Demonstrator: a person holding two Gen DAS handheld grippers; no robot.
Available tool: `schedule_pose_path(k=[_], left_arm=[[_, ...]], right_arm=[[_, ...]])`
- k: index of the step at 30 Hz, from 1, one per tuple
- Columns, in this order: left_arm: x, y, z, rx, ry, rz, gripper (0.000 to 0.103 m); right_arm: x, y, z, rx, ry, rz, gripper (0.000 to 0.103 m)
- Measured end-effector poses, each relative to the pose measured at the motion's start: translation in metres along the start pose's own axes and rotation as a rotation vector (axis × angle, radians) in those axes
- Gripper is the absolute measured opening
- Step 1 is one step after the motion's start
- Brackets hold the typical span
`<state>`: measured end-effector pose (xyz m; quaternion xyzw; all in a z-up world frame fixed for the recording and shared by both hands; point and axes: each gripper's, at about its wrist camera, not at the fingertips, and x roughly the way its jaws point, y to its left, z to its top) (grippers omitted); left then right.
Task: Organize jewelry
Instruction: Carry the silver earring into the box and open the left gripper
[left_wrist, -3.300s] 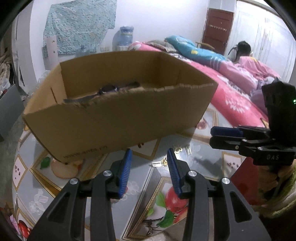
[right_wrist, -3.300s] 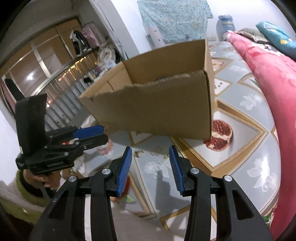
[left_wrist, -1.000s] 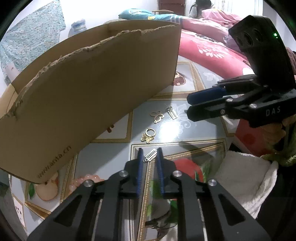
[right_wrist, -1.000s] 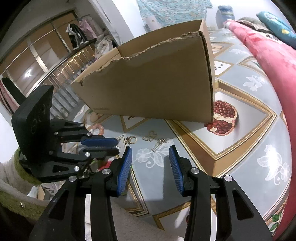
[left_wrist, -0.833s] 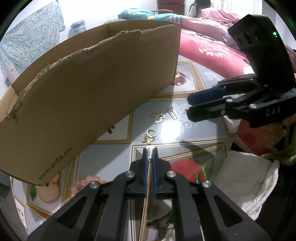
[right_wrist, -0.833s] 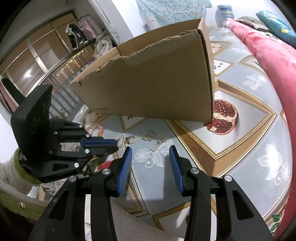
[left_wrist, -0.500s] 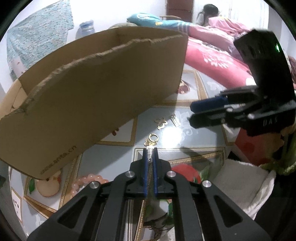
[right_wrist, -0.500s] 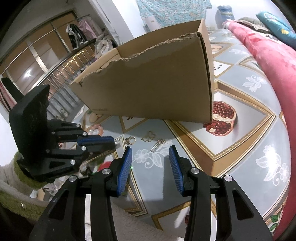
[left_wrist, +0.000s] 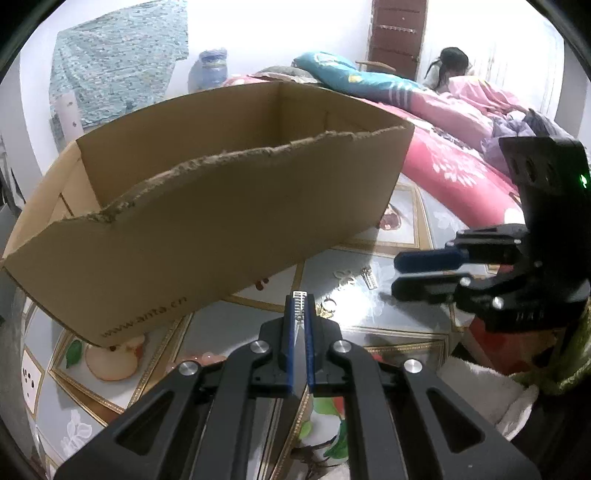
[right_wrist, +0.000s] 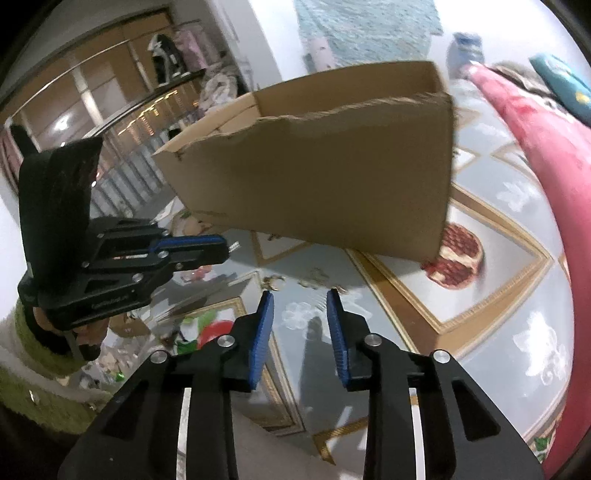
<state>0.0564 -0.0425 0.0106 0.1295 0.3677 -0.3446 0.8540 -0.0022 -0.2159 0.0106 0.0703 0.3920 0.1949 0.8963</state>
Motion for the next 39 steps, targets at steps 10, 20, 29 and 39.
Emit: schedule_pose_path(k=[10,20,29,39], left_arm=[[-0.002,0.008,-0.004,-0.026,-0.006,0.011,0.004],[0.003,0.014,-0.005,-0.044,0.002,0.003,0.004],[0.005,0.015,-0.005,-0.048,-0.002,-0.004,0.004],[0.006,0.016,-0.005,-0.047,-0.004,-0.005,0.004]], right_arm=[[0.026,0.026,0.007,-0.167,0.020,-0.022,0.018],[0.049,0.034,0.008,-0.272,0.060,-0.075,0.018],[0.051,0.036,0.012,-0.294,0.077,-0.075,0.009],[0.049,0.038,0.013,-0.271,0.071,-0.082,0.009]])
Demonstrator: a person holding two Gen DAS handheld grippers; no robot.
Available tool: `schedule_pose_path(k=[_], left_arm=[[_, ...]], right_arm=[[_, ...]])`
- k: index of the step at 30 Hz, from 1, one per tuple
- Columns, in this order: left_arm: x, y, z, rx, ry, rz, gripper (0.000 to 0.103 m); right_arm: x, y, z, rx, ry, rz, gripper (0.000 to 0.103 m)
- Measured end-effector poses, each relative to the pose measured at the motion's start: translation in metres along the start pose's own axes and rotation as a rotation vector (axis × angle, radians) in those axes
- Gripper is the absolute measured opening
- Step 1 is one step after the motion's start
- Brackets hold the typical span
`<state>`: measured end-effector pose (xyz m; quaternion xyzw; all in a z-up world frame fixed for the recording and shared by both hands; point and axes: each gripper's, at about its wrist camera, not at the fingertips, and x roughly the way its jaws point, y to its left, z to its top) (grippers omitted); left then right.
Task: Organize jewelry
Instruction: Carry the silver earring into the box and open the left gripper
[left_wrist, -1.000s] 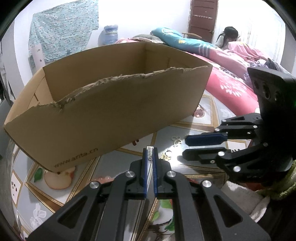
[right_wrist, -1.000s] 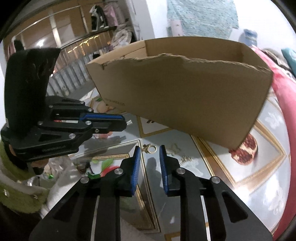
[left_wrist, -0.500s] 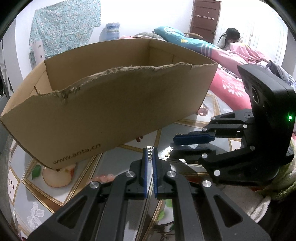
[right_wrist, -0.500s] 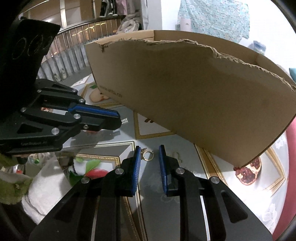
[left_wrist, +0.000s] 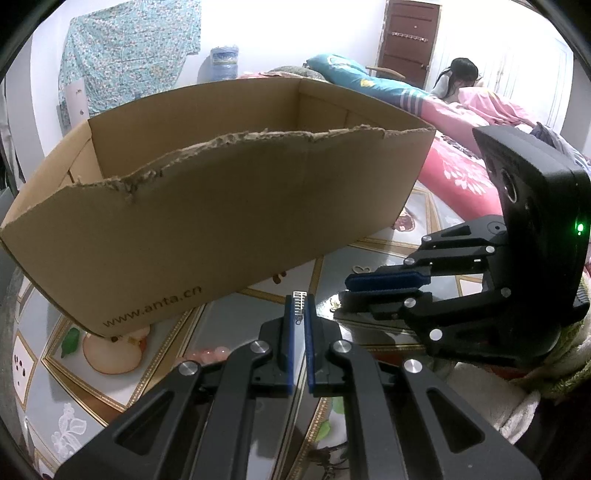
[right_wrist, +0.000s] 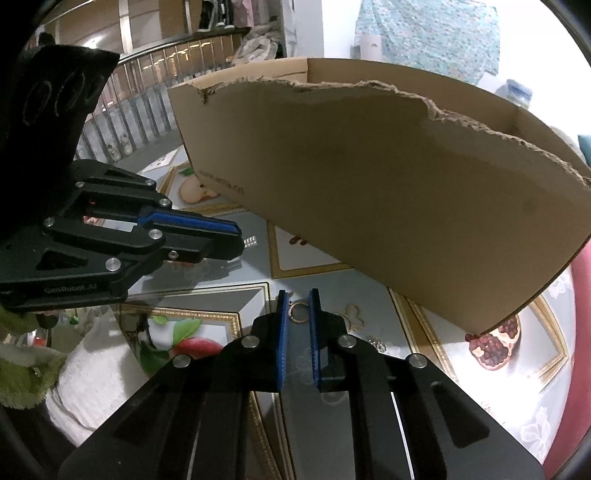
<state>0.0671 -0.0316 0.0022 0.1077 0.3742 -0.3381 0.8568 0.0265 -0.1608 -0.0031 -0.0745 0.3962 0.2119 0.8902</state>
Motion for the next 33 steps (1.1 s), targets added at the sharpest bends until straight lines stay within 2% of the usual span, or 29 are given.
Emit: schedule_pose_path(k=[7,12,21,25,29,33], left_arm=[[-0.005,-0.005,0.000,0.004,-0.012,0.000,0.004],[-0.020,-0.010,0.003,0.008,-0.049,0.000,0.004],[-0.068,-0.014,0.040,-0.018,-0.199,-0.074,0.004],[-0.073,-0.011,0.061,-0.008,-0.241,-0.071,0.004],[-0.054,0.004,0.082,-0.012,-0.211,-0.042,0.004],[-0.019,0.027,0.102,-0.092,-0.125,-0.077,0.004]], right_arm=[[-0.012,0.001,0.002,0.010,-0.033,-0.004,0.009],[-0.029,0.002,0.008,0.033,-0.087,0.012,0.009],[-0.078,-0.007,0.042,0.047,-0.277,0.038,0.009],[-0.082,-0.022,0.063,0.074,-0.320,0.026,0.009],[-0.070,-0.047,0.087,0.117,-0.295,0.017,0.009],[-0.045,-0.072,0.114,0.163,-0.233,0.024,0.009]])
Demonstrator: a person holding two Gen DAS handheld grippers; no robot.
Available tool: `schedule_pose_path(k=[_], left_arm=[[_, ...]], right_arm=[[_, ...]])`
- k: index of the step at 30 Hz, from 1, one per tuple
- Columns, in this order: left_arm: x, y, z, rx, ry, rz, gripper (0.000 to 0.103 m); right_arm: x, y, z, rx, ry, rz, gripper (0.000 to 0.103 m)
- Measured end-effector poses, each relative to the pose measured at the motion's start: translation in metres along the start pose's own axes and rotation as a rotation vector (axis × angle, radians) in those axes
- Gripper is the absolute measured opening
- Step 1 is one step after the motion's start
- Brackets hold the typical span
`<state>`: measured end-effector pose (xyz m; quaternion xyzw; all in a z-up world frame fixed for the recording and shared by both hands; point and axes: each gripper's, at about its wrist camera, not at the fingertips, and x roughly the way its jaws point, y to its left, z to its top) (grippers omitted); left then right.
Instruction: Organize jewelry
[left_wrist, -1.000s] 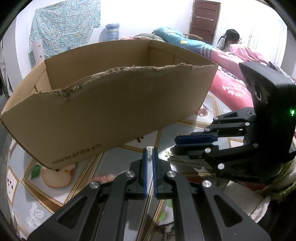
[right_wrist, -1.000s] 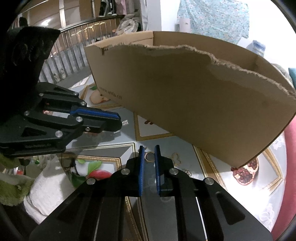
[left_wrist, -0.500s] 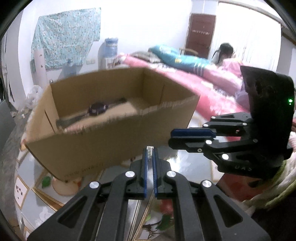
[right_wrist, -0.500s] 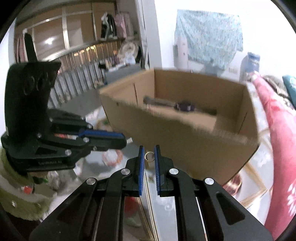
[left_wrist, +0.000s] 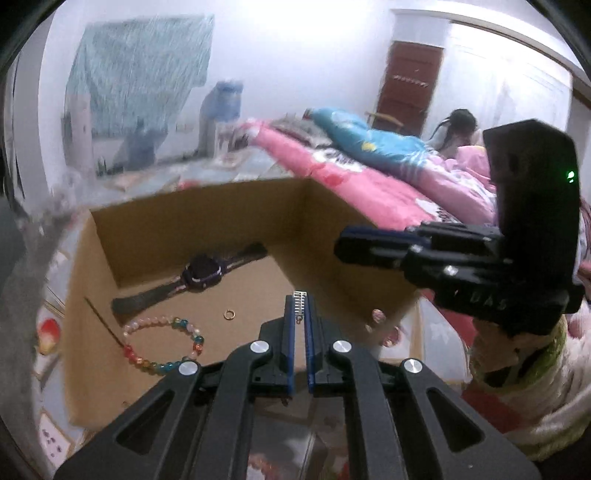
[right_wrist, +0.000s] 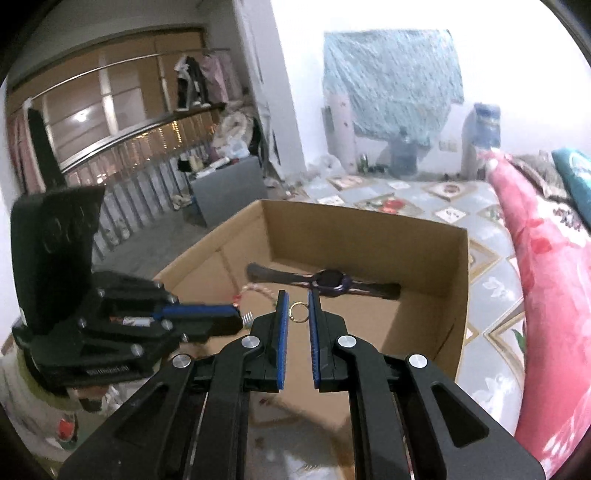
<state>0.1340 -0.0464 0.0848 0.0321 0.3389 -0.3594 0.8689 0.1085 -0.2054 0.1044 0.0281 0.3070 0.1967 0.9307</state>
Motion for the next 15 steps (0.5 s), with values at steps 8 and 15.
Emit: schedule_pose_path(k=[8,15], left_arm=[[0.043,0.017,0.014,-0.039,0.087,0.005,0.012],[0.036,0.015,0.010,-0.034,0.054,0.038,0.041]], right_arm=[[0.031,-0.035,0.019,0.094,0.078,-0.003,0.012],[0.018,-0.050,0.018,0.135,0.028,0.000,0.019]])
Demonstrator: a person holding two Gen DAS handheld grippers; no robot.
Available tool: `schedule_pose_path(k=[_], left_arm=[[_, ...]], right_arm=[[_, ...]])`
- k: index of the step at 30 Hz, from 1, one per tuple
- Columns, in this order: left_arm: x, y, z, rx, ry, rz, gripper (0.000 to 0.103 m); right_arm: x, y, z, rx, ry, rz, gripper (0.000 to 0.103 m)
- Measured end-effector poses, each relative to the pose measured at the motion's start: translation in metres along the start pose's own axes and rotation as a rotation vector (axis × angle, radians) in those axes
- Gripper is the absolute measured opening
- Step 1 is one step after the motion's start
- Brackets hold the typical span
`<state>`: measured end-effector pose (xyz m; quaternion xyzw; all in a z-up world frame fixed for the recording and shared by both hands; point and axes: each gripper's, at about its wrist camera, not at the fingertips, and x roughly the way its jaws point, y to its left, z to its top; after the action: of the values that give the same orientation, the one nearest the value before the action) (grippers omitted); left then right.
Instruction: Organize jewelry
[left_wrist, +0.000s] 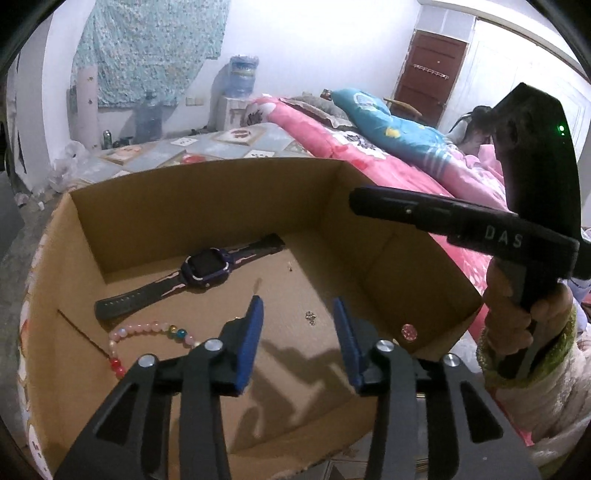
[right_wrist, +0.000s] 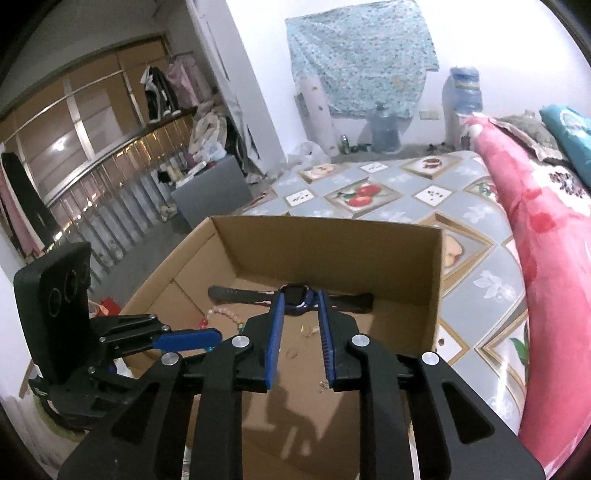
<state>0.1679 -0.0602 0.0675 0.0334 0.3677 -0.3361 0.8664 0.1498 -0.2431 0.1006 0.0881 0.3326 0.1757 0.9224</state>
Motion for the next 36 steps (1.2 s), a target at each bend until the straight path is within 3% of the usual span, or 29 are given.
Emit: schedule_pose_path(k=[7,17,24,29,36], left_arm=[[-0.024,-0.011,-0.004,0.020,-0.050,0.039,0.056],[-0.066,-0.030,-0.027,0.033,-0.095,0.061,0.078],[-0.079,-0.039,-0.048,0.003,-0.087,0.080,0.088],[-0.083,-0.041,-0.064,-0.027,-0.076,0.102,0.092],[-0.081,-0.040,-0.082,-0.071,-0.059,0.161,0.097]], right_arm=[[-0.026,-0.001,-0.003,0.030,-0.059,0.018,0.021],[-0.067,0.012,-0.030,0.048,-0.128,0.031,0.040],[-0.090,0.026,-0.052,0.032,-0.156,0.037,0.054],[-0.099,0.032,-0.068,0.022,-0.153,0.021,0.061],[-0.093,0.036,-0.095,0.050,-0.074,0.007,0.066]])
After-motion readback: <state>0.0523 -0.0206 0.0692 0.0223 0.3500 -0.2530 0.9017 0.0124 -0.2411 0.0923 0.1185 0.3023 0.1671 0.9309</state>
